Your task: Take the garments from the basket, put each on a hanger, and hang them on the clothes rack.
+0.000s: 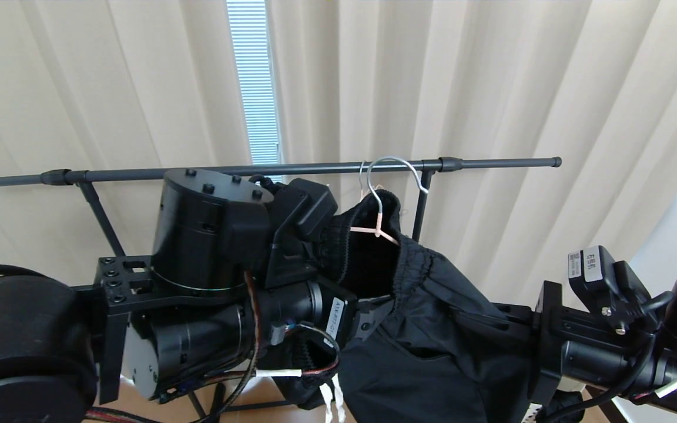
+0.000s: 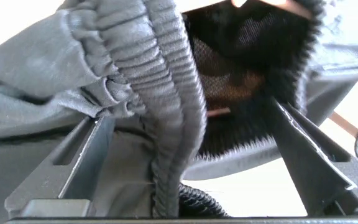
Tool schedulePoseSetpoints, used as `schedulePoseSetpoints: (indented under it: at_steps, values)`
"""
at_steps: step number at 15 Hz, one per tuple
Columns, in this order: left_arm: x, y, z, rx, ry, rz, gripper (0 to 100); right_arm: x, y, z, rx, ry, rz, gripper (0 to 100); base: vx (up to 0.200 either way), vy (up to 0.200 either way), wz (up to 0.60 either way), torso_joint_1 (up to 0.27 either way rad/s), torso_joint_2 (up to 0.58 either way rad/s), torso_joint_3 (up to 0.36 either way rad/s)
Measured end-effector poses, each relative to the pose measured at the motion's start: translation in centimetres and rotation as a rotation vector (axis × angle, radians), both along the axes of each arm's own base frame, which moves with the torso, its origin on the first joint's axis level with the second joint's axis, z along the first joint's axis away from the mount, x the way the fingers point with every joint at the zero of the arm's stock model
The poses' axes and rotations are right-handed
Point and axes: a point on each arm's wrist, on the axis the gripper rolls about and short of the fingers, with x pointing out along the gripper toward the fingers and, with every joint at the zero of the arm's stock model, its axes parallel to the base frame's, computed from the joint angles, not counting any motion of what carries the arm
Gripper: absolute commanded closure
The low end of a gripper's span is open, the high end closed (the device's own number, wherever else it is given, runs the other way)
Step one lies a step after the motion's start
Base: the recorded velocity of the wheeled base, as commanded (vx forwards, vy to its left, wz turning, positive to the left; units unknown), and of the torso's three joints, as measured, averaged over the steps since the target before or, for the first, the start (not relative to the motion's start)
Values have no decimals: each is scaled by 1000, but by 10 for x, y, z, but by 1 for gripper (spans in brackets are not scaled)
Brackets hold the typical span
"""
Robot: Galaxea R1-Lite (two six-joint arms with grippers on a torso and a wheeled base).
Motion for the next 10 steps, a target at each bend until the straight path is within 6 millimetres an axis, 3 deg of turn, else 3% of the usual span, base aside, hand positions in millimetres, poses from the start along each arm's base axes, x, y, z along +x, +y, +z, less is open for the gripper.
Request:
schedulePoseSetpoints:
  at_steps: [10]
  values:
    - [-31, 38, 3, 77, -94, -62, 0, 0, -5, -7, 7, 38, 86, 100, 0, 0, 0, 0, 0, 0]
